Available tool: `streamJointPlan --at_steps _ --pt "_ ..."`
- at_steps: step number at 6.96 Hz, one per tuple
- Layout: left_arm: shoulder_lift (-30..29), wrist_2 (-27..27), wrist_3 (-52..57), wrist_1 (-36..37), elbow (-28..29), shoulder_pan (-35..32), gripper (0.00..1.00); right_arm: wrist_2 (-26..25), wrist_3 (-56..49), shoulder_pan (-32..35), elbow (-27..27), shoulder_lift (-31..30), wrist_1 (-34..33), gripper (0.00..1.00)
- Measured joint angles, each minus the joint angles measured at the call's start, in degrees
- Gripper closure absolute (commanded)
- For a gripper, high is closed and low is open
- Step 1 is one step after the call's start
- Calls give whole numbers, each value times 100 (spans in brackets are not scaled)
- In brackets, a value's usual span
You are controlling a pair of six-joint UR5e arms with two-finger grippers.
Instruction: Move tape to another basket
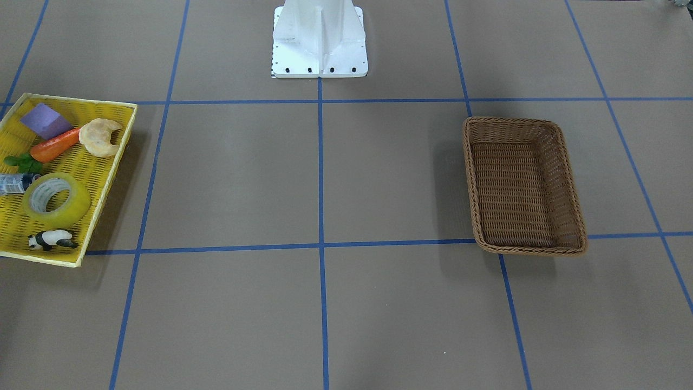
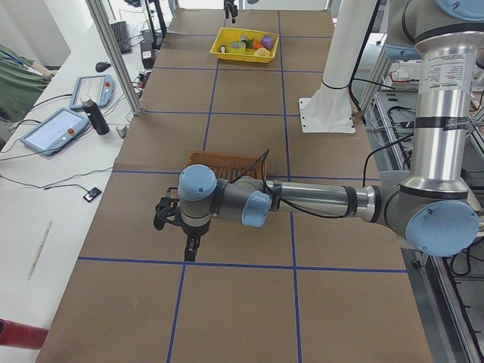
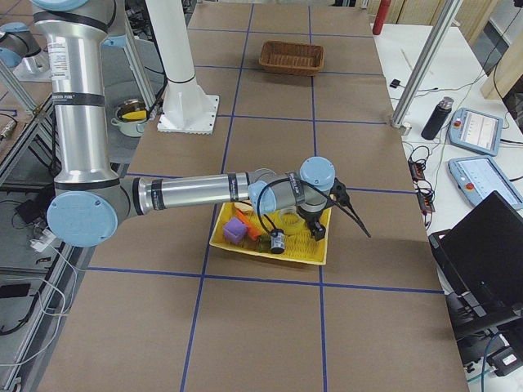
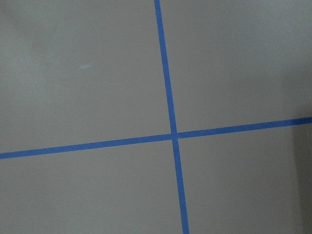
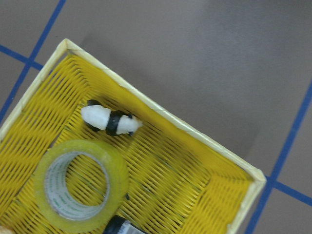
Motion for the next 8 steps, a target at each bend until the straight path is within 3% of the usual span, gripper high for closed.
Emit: streamJointPlan --at_steps 3,8 --pt "-41 -300 -240 -36 37 1 2 -213 -33 -531 -260 197 23 0" --pt "-53 -324 -242 -48 50 1 2 -276 23 -884 -944 508 41 3"
